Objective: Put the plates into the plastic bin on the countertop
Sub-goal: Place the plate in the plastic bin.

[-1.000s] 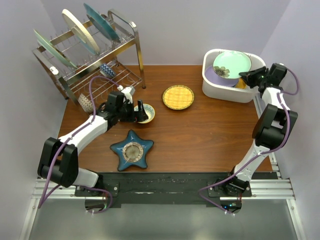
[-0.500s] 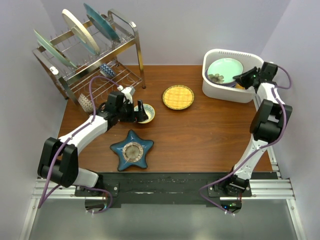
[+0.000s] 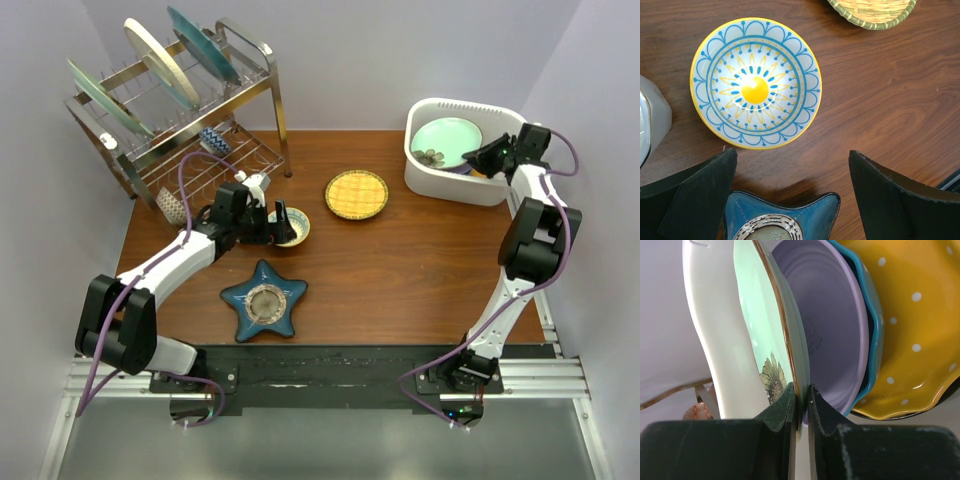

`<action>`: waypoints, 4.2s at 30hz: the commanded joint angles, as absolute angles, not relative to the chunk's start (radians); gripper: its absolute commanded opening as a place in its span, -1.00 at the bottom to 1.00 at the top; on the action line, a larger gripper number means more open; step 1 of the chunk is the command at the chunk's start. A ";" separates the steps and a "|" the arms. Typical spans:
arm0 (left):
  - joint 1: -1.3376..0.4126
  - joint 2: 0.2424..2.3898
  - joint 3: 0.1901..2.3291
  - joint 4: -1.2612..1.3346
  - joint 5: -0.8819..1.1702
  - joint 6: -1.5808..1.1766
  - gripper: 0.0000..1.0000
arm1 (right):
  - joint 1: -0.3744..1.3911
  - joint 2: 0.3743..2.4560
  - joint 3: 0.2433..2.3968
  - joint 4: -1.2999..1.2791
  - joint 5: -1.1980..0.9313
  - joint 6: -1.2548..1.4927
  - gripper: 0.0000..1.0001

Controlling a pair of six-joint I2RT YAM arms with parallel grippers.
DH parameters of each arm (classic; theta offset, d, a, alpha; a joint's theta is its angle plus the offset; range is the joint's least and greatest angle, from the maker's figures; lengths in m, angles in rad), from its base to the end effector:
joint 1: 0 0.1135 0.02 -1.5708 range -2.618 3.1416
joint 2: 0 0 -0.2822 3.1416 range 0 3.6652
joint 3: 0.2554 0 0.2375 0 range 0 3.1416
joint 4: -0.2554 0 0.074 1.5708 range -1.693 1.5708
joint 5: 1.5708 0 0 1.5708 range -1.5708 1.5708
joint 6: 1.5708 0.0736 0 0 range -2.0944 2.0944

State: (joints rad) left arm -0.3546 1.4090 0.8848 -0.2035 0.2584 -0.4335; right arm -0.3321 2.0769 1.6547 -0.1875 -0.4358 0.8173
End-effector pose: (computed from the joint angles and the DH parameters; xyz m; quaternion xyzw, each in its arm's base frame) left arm 0.2860 -0.1259 0.2324 0.0170 0.9062 -0.2643 0.3295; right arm 0.4888 -0.1357 0.2403 0.3867 0.7810 0.2945 0.3921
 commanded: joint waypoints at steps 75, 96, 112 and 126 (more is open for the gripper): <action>-0.354 1.385 0.896 -0.184 0.271 -0.400 0.96 | -0.137 2.335 2.209 -0.873 0.017 0.325 0.27; -0.354 1.378 0.887 -0.187 0.264 -0.397 0.96 | -0.132 1.863 1.702 -0.459 0.179 0.377 0.41; -0.353 1.365 0.874 -0.187 0.245 -0.400 0.96 | 0.024 1.638 1.519 -0.305 0.055 0.380 0.44; -0.353 1.373 0.862 -0.189 0.232 -0.403 0.96 | 0.121 1.583 1.342 -0.281 -0.074 0.391 0.43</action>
